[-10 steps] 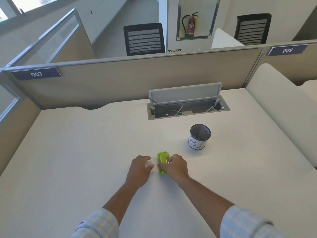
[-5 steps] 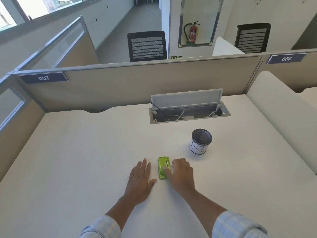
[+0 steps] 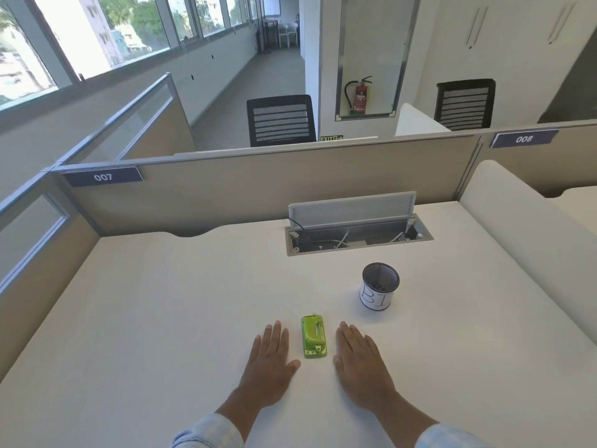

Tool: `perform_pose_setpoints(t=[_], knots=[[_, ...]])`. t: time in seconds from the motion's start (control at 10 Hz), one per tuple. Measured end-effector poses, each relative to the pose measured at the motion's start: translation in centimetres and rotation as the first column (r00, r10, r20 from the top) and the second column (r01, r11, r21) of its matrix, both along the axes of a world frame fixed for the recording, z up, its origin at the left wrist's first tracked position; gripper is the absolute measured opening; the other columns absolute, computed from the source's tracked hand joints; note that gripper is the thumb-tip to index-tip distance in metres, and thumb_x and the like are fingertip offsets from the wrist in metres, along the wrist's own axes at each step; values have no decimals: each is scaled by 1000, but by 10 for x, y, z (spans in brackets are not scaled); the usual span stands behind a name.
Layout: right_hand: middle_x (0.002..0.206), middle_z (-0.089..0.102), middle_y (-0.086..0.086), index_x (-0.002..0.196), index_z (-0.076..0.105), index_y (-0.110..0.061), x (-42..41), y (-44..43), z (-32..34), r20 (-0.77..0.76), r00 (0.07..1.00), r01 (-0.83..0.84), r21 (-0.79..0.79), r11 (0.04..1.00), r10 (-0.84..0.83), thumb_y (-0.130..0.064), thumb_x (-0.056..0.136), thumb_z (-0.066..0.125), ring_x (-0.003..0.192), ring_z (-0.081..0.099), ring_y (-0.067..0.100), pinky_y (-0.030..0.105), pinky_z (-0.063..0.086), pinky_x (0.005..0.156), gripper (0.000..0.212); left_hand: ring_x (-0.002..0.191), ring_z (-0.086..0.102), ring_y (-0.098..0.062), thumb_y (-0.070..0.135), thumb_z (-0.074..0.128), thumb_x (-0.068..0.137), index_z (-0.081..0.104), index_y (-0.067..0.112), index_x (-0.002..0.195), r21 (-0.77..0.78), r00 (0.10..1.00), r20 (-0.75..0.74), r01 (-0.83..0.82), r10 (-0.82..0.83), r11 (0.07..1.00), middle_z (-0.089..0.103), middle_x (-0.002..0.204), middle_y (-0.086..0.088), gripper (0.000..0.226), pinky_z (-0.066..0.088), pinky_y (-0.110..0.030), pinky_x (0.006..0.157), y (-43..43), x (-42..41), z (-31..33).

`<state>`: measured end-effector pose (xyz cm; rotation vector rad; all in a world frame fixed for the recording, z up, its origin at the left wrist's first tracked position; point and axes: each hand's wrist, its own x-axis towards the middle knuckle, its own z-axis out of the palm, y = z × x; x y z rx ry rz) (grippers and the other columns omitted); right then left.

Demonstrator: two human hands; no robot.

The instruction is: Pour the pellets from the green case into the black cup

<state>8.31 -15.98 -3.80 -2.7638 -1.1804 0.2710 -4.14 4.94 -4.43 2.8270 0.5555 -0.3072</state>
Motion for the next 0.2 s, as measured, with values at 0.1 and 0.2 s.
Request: perform_pose_setpoints(t=[0.1,0.2], knots=[[176,21,8,165,28,-9,8,12,11,-24,1000,2,30,1000,-2,-37,102,19,162,24,28,46,23,129,70,170,-4,-27,49,23,115,2,12,173,-48,998,32,-53,55,997,-6,184,-10,72,-2,-43,137,7,6,17],[178,14,9,167,21,-9,22,38,36,5,1000,-23,70,997,23,-38,104,18,163,17,27,44,19,131,69,170,-5,-29,49,21,115,1,9,173,16,996,92,-11,9,1000,-5,184,-13,73,-3,-45,137,19,26,39]])
